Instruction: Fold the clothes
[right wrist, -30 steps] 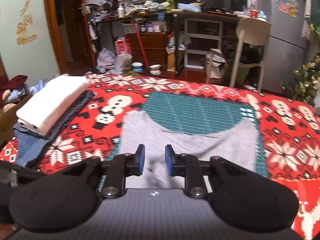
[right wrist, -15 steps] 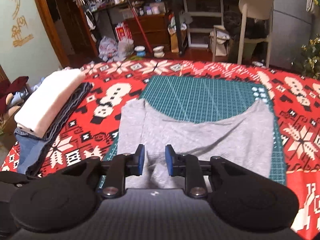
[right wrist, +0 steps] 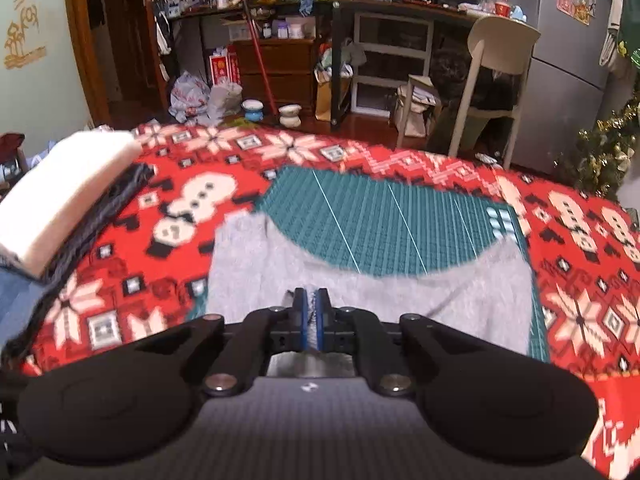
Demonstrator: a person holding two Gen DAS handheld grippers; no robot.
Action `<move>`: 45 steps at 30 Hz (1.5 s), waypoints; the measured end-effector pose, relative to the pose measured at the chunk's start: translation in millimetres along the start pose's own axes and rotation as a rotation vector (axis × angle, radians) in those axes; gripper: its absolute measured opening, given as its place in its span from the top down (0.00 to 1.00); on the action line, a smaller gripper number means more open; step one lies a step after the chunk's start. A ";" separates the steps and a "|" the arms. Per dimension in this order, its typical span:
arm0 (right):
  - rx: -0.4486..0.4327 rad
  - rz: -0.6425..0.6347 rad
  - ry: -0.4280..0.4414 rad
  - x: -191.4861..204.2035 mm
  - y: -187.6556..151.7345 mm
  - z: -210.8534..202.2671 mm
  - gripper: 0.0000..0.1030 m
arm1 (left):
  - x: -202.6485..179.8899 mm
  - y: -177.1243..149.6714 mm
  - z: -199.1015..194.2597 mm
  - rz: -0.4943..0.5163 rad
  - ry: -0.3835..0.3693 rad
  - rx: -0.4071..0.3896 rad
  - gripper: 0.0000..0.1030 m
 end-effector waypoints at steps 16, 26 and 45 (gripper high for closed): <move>-0.044 0.043 0.095 -19.0 -0.8 -47.7 0.71 | -12.3 0.5 -8.0 0.030 -0.060 -0.020 0.94; 0.081 0.107 0.020 -81.3 -72.9 -87.6 0.71 | -55.4 2.2 24.1 0.198 -0.038 -0.027 0.91; 0.097 0.196 0.066 -99.4 -87.1 -87.2 0.71 | -88.2 23.4 66.6 0.285 0.005 -0.045 0.77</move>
Point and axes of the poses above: each gripper's, at about its wrist camera, not at the fingertips, and z roughly the way its jaws point, x to its left, y to its top, the point moved 5 cm from there along z, roughly the way its jaws point
